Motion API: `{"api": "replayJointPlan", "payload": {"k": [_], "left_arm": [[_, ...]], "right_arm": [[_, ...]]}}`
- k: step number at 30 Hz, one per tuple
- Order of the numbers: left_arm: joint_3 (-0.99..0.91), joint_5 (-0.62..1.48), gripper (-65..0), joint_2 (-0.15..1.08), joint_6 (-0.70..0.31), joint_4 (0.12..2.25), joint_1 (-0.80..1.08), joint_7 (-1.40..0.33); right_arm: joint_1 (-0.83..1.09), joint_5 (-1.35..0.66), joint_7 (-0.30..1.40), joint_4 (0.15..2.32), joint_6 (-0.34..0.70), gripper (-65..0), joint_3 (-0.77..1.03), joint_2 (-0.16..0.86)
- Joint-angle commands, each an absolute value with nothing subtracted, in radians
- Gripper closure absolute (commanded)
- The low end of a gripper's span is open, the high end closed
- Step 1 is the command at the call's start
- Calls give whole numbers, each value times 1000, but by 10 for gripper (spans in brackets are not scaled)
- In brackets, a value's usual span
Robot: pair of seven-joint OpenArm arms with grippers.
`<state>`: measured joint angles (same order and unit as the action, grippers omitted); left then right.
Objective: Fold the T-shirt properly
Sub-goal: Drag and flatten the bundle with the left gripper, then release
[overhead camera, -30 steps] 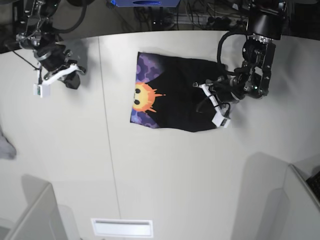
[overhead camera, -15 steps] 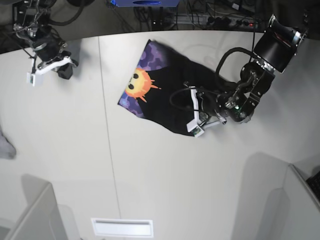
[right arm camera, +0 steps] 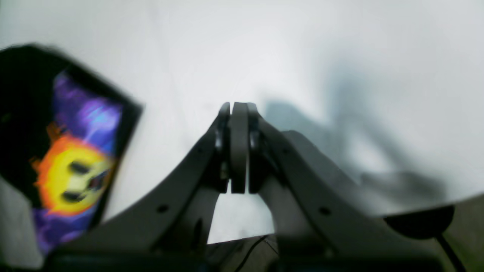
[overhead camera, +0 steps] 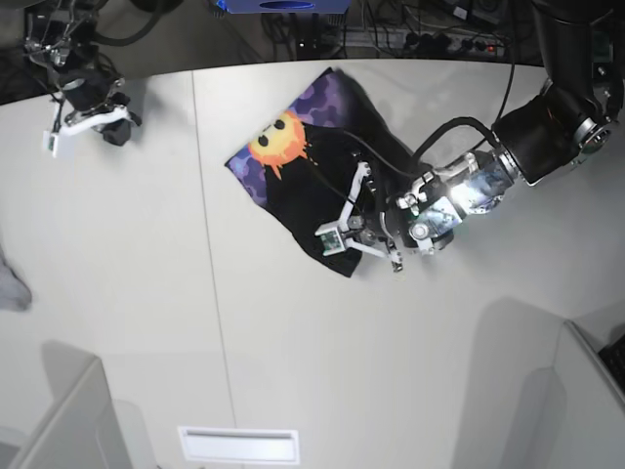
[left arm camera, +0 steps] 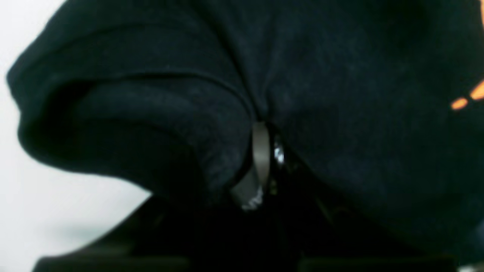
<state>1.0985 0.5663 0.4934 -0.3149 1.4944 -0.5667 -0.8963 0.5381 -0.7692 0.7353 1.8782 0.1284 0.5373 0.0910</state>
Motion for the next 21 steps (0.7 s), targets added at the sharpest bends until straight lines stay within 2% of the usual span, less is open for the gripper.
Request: {"api": "replayJointPlan", "payload": {"k": [1, 4, 11, 21], "left_arm": [[1104, 535, 0, 496, -346, 1518, -585, -869], [1109, 404, 0, 476, -443, 1520, -567, -851], [1107, 110, 0, 389, -596, 1520, -509, -846], [1107, 33, 0, 306, -625, 1446, -498, -766]], "right_arm": [[539, -780, 720, 1883, 134, 0, 558, 91], [541, -780, 720, 1840, 134, 0, 593, 82], [529, -780, 716, 1773, 134, 0, 607, 85], [522, -780, 691, 1771, 134, 0, 607, 94]]}}
